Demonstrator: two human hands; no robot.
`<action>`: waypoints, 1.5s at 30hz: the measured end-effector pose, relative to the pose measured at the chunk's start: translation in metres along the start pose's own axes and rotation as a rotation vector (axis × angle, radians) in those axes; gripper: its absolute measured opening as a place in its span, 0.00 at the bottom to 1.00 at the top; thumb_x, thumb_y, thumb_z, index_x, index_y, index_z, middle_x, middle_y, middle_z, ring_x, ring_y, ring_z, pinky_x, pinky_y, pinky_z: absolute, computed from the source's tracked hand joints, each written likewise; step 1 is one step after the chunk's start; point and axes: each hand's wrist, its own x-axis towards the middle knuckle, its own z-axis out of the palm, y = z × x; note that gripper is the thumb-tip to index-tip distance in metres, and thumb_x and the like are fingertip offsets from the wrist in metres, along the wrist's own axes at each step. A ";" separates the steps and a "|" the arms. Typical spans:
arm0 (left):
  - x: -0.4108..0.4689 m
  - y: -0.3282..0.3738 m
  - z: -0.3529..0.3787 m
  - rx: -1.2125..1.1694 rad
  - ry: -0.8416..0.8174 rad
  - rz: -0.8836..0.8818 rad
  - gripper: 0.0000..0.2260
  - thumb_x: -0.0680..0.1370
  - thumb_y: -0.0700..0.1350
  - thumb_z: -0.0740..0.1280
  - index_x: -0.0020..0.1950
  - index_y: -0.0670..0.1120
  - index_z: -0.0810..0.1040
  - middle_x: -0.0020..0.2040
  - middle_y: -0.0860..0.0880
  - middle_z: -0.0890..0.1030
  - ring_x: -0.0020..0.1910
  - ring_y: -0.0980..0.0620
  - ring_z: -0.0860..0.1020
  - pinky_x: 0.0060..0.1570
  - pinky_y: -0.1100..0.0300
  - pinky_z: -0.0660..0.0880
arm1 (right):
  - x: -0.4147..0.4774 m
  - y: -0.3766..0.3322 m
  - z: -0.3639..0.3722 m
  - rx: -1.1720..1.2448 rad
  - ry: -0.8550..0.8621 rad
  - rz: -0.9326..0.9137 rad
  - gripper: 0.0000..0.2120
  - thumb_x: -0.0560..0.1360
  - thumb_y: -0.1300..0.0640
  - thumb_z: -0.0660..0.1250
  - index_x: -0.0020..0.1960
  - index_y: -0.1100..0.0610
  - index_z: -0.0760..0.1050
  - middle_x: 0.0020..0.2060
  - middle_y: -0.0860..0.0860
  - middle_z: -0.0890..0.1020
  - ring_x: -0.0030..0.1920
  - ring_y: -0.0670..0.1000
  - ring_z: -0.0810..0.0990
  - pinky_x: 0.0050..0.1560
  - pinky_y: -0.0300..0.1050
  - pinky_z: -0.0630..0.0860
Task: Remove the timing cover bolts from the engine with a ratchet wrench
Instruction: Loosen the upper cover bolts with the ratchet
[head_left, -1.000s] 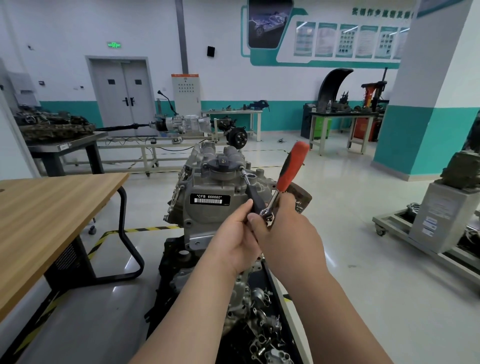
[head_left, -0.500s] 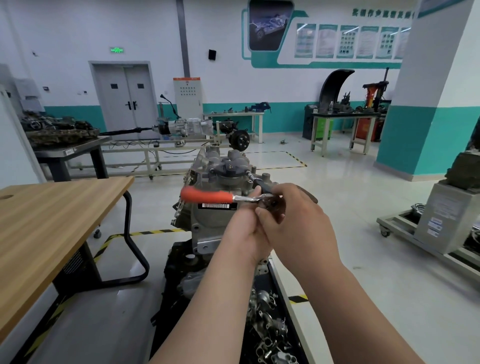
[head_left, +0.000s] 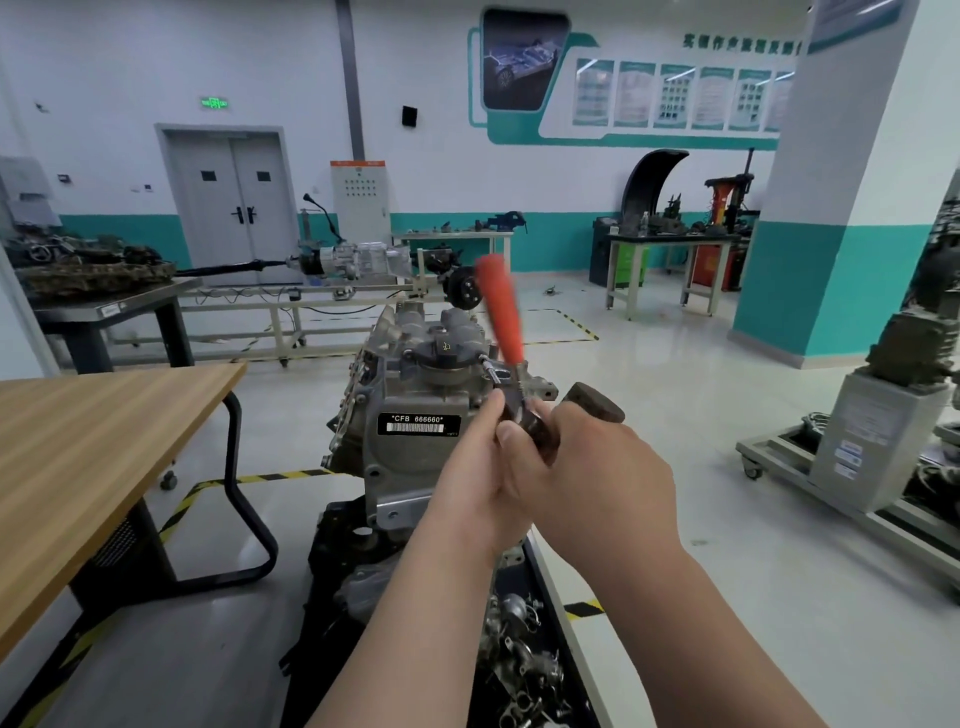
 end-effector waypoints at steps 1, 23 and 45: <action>0.001 -0.001 -0.002 0.002 0.024 0.002 0.22 0.81 0.56 0.58 0.45 0.42 0.83 0.42 0.46 0.83 0.41 0.49 0.83 0.47 0.56 0.77 | 0.001 0.000 0.002 0.025 -0.021 0.021 0.21 0.74 0.35 0.50 0.47 0.48 0.75 0.29 0.43 0.72 0.32 0.50 0.70 0.28 0.39 0.61; -0.009 0.000 -0.002 0.245 0.176 -0.087 0.25 0.80 0.57 0.62 0.27 0.46 0.78 0.23 0.54 0.73 0.17 0.57 0.72 0.15 0.69 0.66 | -0.015 -0.001 0.006 2.255 -0.665 0.870 0.21 0.79 0.42 0.58 0.39 0.58 0.75 0.21 0.45 0.69 0.16 0.43 0.65 0.21 0.33 0.63; 0.000 -0.006 -0.012 0.141 0.141 0.061 0.11 0.80 0.52 0.63 0.46 0.45 0.77 0.41 0.47 0.80 0.37 0.51 0.79 0.36 0.60 0.79 | 0.015 0.013 -0.016 0.538 -0.458 0.188 0.27 0.78 0.43 0.57 0.26 0.57 0.70 0.17 0.52 0.74 0.17 0.49 0.72 0.23 0.38 0.69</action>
